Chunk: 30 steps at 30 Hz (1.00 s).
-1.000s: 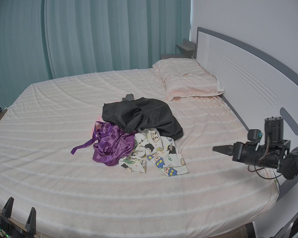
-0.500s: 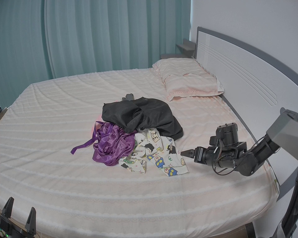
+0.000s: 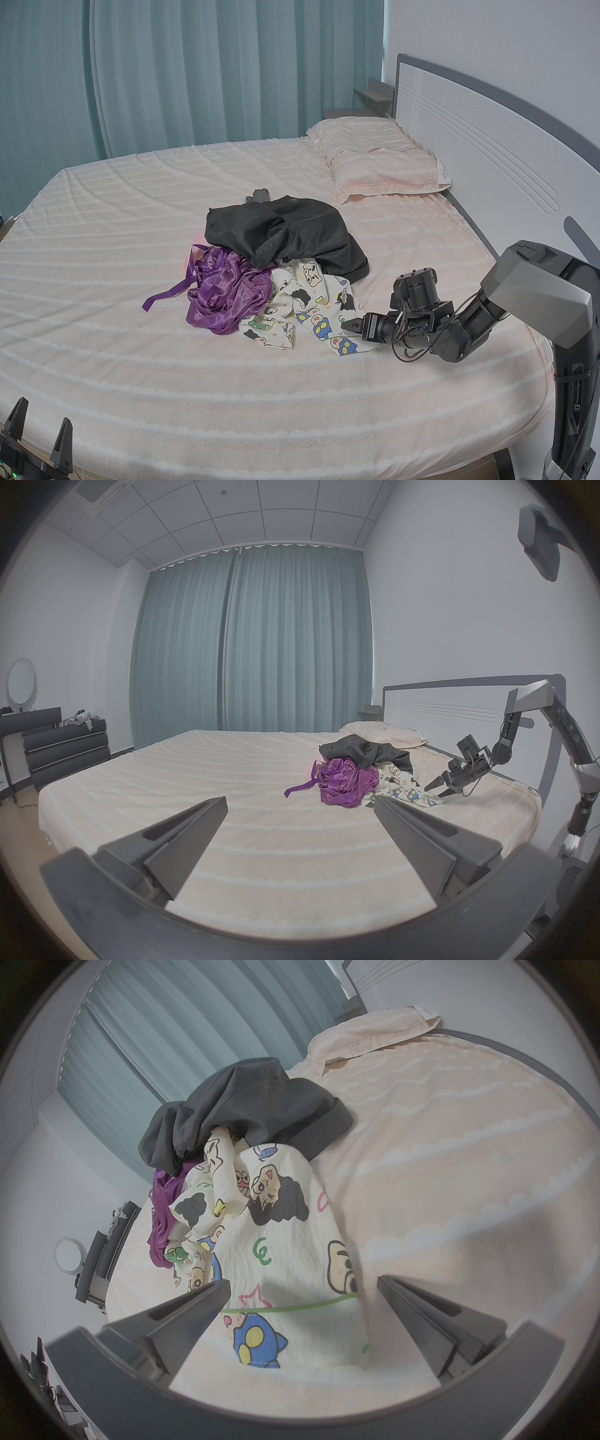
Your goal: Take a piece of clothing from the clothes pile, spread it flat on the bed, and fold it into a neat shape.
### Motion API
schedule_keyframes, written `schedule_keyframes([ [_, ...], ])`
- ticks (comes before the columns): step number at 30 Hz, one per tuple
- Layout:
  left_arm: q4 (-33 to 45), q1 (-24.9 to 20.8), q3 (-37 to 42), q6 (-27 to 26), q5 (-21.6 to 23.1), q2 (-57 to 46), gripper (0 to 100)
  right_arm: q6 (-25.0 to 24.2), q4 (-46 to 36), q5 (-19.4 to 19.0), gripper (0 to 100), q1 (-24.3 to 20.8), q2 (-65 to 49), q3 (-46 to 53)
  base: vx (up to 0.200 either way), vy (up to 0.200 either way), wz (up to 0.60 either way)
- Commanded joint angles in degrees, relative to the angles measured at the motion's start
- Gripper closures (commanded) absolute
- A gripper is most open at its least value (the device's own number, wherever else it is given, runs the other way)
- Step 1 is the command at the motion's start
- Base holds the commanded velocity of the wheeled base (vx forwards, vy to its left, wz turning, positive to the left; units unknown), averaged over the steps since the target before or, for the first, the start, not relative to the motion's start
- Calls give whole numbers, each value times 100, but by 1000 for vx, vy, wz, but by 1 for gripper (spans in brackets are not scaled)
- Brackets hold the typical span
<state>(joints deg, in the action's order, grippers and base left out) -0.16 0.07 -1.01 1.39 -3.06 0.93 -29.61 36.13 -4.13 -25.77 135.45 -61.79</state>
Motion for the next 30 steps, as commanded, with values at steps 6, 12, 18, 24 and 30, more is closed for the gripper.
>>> schedule_keyframes([
  [6, -2, 1, 101, 2, -2, -93, 0, 26, -1, 9, 0, -411, 333, -456, 0, 0, 0],
  [12, -2, 1, 101, 2, -2, -93, 0, 377, -89, 44, 0, -587, 394, -588, 0, 0, 0],
  [18, -2, 1, 101, 2, -2, -93, 0, 606, -133, 343, 100, -587, 579, -764, 0, 0, 0],
  [24, -2, 1, 101, 2, -2, -93, 0, 623, -71, 369, 100, -587, 359, -658, 0, 0, 0],
  [30, -2, 1, 101, -7, -2, -93, 0, 570, 34, 361, 100, -578, -89, -228, 0, 0, 0],
])
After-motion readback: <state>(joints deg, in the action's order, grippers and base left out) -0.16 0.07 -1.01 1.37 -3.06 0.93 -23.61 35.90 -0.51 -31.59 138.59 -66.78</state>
